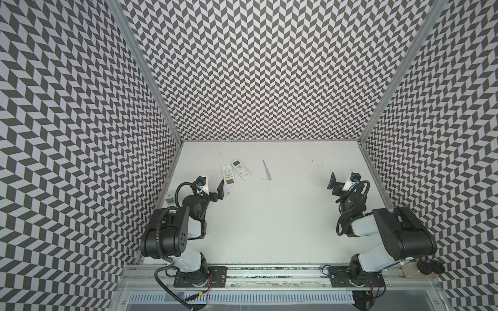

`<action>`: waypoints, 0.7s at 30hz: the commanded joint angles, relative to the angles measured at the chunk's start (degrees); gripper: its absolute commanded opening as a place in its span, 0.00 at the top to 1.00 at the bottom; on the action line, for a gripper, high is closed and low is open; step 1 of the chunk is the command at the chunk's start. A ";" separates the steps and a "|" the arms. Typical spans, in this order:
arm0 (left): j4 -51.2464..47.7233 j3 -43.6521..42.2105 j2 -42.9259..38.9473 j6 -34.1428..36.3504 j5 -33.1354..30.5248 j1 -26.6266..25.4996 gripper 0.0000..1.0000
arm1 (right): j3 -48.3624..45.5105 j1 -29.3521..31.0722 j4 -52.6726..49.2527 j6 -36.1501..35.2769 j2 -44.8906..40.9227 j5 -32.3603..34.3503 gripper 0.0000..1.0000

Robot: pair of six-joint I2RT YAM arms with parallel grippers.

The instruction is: Unload the batteries from the remote control

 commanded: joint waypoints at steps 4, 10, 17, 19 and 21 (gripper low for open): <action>4.21 -0.36 1.08 -1.14 1.91 0.50 0.00 | -0.47 -0.72 2.71 0.40 0.46 -2.05 0.01; 1.95 -0.07 0.04 -0.49 1.08 -0.06 0.00 | -0.47 -1.06 2.71 0.42 0.46 -2.78 0.01; -3.22 1.44 -2.31 1.55 -3.03 -2.73 0.00 | -2.19 -1.08 3.13 0.38 -0.06 -2.64 0.01; -6.86 2.70 -4.04 1.09 -3.72 -2.64 0.00 | -3.39 -1.04 3.27 0.89 -2.12 -0.97 0.01; -10.35 3.99 -5.33 0.79 -3.83 -2.51 0.00 | -3.61 -0.83 0.61 1.36 -5.28 0.88 0.01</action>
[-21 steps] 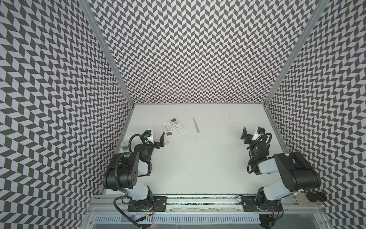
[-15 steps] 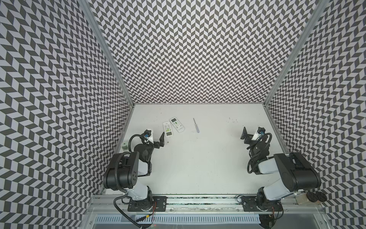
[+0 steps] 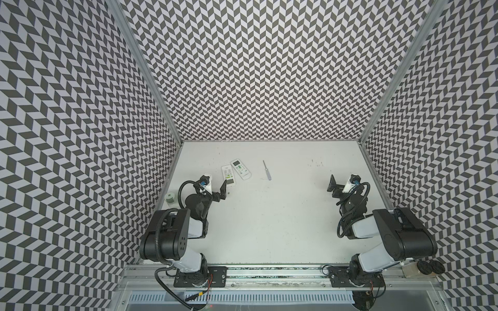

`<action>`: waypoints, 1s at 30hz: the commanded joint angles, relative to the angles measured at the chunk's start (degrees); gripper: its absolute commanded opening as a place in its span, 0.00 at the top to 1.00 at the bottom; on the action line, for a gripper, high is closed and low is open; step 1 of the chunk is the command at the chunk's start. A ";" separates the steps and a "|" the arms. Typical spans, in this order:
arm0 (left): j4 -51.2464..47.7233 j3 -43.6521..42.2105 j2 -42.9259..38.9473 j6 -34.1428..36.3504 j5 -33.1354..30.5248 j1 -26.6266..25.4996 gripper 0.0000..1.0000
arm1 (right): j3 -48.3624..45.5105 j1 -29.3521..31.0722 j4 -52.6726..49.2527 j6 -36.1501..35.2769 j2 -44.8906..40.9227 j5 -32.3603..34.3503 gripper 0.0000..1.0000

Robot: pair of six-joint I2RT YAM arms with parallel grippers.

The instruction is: Unload the batteries from the remote control

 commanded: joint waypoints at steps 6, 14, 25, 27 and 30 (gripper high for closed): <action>-14.33 5.42 -9.29 0.17 0.26 0.29 0.00 | 4.97 6.24 -16.52 1.14 -14.85 11.47 0.01; -41.52 21.87 -11.91 -0.52 -3.81 1.10 0.00 | 13.84 12.87 -34.63 22.48 -33.40 1.69 0.01; -69.38 40.21 -15.09 -1.23 -1.99 -0.53 0.00 | 38.74 17.70 -57.30 14.17 -8.83 -6.91 0.01; -70.79 40.64 -17.30 0.69 -1.98 -1.59 0.00 | 39.00 18.34 -56.32 15.42 -7.82 -8.06 0.01; -71.84 41.43 -17.67 4.50 -0.21 -1.72 0.00 | 42.54 20.64 -61.11 20.15 -3.94 -10.14 0.01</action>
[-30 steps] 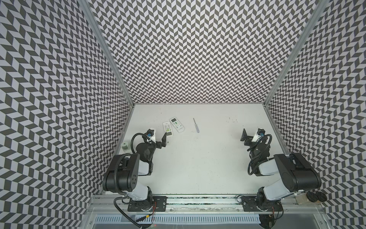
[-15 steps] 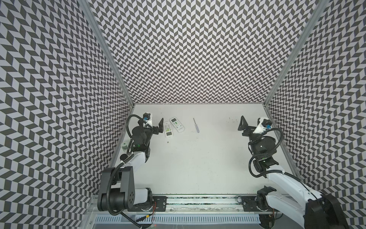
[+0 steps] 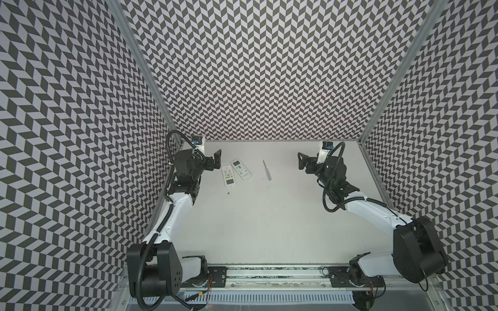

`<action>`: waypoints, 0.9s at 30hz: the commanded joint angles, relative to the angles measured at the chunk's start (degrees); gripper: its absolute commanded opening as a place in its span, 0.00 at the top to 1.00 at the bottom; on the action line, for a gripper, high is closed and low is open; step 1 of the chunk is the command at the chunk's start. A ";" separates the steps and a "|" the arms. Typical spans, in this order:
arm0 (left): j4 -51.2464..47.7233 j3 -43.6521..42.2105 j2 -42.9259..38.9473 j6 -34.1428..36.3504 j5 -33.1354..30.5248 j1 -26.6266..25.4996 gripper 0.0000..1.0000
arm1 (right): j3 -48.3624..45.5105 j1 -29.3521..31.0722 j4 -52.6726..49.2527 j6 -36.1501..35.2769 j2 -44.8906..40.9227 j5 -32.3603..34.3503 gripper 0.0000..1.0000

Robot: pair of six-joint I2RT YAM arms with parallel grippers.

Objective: Unload the batteries from the remote control
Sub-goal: 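Reach the right gripper across to the larger remote while the left arm rises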

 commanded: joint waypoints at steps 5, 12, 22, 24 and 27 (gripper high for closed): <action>-7.88 4.22 0.69 1.52 0.55 0.56 0.00 | 9.13 11.52 -10.02 -3.36 8.03 1.12 0.01; -7.40 -0.17 -3.40 -2.54 5.40 0.52 0.00 | 12.21 15.64 -13.14 -4.59 13.64 -1.94 0.01; -9.68 1.50 -4.61 -2.17 9.35 3.86 0.00 | 14.26 18.70 -11.00 -4.79 19.13 -6.04 0.01; -9.53 1.35 -3.69 -2.76 10.48 4.86 0.00 | 15.75 18.98 -11.76 -5.25 20.98 -7.54 0.01; -8.63 1.13 -2.79 -3.32 11.76 5.00 0.00 | 18.31 19.78 -12.17 -8.13 23.82 -7.46 0.01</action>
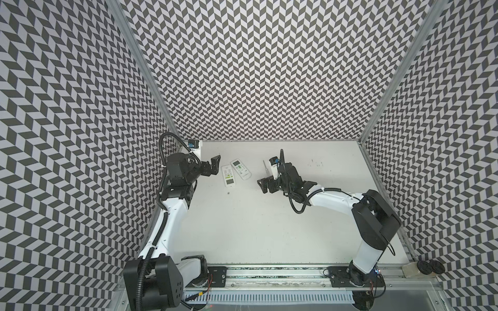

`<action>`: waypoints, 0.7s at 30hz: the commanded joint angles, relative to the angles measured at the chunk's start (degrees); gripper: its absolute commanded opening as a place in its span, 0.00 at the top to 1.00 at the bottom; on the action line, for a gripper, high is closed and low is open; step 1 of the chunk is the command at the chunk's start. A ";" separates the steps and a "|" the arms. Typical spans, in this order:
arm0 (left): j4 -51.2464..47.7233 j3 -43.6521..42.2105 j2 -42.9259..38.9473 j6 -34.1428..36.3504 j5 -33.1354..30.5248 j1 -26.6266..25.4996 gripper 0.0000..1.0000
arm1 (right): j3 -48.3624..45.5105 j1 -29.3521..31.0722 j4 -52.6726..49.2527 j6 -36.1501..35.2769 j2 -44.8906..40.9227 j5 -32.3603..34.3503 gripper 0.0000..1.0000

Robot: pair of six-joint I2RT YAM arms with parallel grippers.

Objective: Unload the batteries from the remote control
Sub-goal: 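Reach the right gripper across to the larger remote while the left arm rises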

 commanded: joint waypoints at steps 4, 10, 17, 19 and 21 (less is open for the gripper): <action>-0.17 0.91 1.72 -3.23 3.69 0.63 0.00 | 8.51 0.78 -0.03 -4.72 7.76 0.16 0.01; -0.06 -0.25 3.51 -4.95 4.29 0.31 0.00 | 16.54 0.82 0.08 -5.65 16.52 -0.85 0.01; 1.41 -1.98 3.51 -5.00 3.30 -1.33 0.00 | 28.38 0.78 -4.54 -7.61 25.99 -1.73 0.00; 0.91 -1.69 3.72 -4.41 1.94 -1.95 0.00 | 30.03 0.78 -4.30 -7.50 27.68 -1.58 0.00; 0.18 -1.22 4.02 -3.88 0.89 -2.65 0.00 | 30.61 0.87 -2.62 -7.58 29.09 -1.50 0.02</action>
